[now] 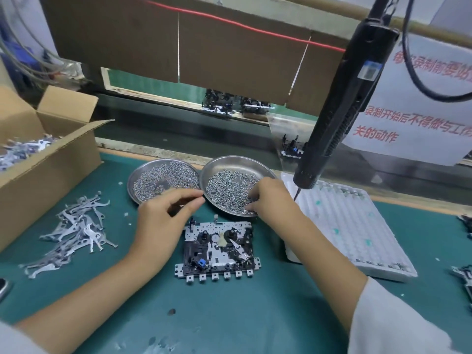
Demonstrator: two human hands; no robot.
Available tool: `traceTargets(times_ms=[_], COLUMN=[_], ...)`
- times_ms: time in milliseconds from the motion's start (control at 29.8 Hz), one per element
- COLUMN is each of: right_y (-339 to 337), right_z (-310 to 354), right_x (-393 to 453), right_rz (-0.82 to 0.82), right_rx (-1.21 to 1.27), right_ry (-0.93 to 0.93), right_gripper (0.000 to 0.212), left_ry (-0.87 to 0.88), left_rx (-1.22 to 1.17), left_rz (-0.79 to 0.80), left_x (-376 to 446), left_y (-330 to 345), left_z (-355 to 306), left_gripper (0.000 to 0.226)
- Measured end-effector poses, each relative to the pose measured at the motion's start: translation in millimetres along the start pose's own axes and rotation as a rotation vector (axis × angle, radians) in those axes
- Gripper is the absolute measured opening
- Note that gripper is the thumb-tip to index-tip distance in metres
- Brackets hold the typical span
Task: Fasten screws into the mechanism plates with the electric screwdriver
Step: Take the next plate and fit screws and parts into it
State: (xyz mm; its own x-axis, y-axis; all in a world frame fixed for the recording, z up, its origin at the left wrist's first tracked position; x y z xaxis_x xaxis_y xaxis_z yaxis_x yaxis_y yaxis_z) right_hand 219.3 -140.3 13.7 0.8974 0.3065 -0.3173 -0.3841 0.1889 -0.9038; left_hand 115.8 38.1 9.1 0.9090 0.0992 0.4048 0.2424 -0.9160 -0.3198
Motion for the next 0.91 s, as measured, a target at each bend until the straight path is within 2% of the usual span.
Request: traceTargets(times_ms=[101, 302, 403, 503, 772, 906], right_y=[-5.3, -10.9, -11.1, -4.8, -10.9, -9.6], right_z=[-3.7, -14.4, -17.7, -19.6, -25.4, -26.1], right_x=[3.9, -2.9, -1.3, 3.5, -1.9, -2.4], right_rz=[-0.060, -0.233, -0.238, -0.169, -0.298, -0.293], right_rx=[0.143, 0.389, 0.363, 0.295, 0.476, 0.493], right_ry=[-0.010, -0.086, -0.084, -0.079, -0.136, -0.144], right_gripper=[0.022, 0.014, 0.017, 0.028, 0.008, 0.016], left_ry=[0.040, 0.101, 0.111, 0.103, 0.065, 0.050], left_rx=[-0.029, 0.005, -0.005, -0.010, -0.030, -0.032], left_rz=[-0.021, 0.006, 0.008, 0.013, 0.024, 0.044], left_x=[-2.5, -4.7, -3.8, -3.7, -2.8, -3.8], left_y=[0.5, 4.8, 4.1, 4.7, 4.6, 7.5], left_z=[-2.1, -10.2, -11.0, -9.3, -4.3, -3.8], left_gripper=[0.022, 0.016, 0.013, 0.013, 0.016, 0.017])
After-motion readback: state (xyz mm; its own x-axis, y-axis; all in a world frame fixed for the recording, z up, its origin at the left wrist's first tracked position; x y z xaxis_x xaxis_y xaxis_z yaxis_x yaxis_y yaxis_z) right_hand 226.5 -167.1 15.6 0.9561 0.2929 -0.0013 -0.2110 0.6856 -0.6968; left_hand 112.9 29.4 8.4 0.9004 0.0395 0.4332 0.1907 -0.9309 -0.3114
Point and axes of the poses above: each hand's wrist, its own x-axis towards the middle knuckle, its own y-axis out of the palm, z = x × y, the point moved 8 cm from there along x, towards the middle knuckle, and after that the axes turned 14 degrees about z, right-handed, at the moved point
